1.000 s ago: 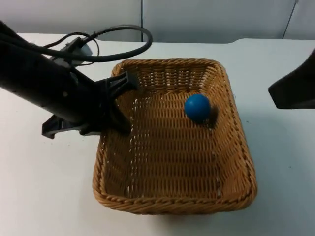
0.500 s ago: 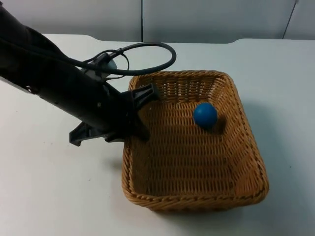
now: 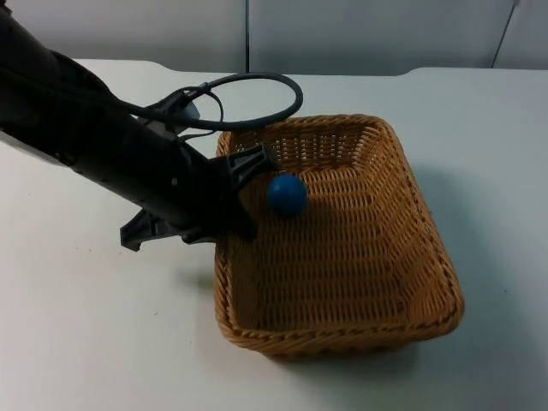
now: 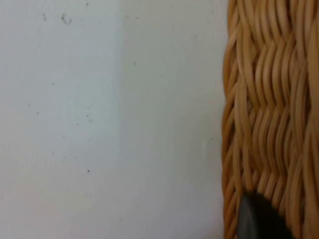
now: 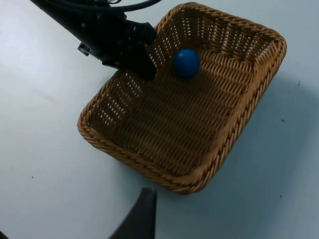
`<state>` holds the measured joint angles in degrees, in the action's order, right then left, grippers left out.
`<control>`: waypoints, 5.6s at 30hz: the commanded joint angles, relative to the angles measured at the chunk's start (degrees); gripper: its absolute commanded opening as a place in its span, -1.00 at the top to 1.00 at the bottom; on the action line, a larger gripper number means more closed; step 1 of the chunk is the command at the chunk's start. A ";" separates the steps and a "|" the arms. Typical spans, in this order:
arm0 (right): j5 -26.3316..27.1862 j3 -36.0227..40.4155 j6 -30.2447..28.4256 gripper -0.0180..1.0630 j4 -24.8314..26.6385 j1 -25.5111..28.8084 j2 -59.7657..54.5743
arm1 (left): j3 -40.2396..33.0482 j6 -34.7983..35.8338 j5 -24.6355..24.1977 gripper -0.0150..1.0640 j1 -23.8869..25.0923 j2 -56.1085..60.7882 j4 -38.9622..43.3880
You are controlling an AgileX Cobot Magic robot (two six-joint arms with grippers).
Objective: Pick up the basket with the left hand and place the ball into the basket with the right hand.
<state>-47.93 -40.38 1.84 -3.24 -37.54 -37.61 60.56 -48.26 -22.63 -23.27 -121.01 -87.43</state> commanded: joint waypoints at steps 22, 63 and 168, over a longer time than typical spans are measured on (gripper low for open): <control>-0.13 0.40 0.20 -0.73 -1.44 -0.18 0.22 | 0.19 -3.87 -7.10 -0.52 -0.33 0.28 2.56; 1.93 0.40 -3.31 -0.73 -2.85 -0.18 0.22 | -7.71 30.24 -11.78 -0.53 -0.33 55.52 62.60; -13.86 11.27 -0.37 -0.73 0.27 0.69 37.61 | -31.13 49.45 -39.15 -0.53 -0.22 121.01 87.77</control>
<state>-62.54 -29.34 1.29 -2.93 -37.45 -0.25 29.85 0.84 -62.61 -23.27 -0.20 0.44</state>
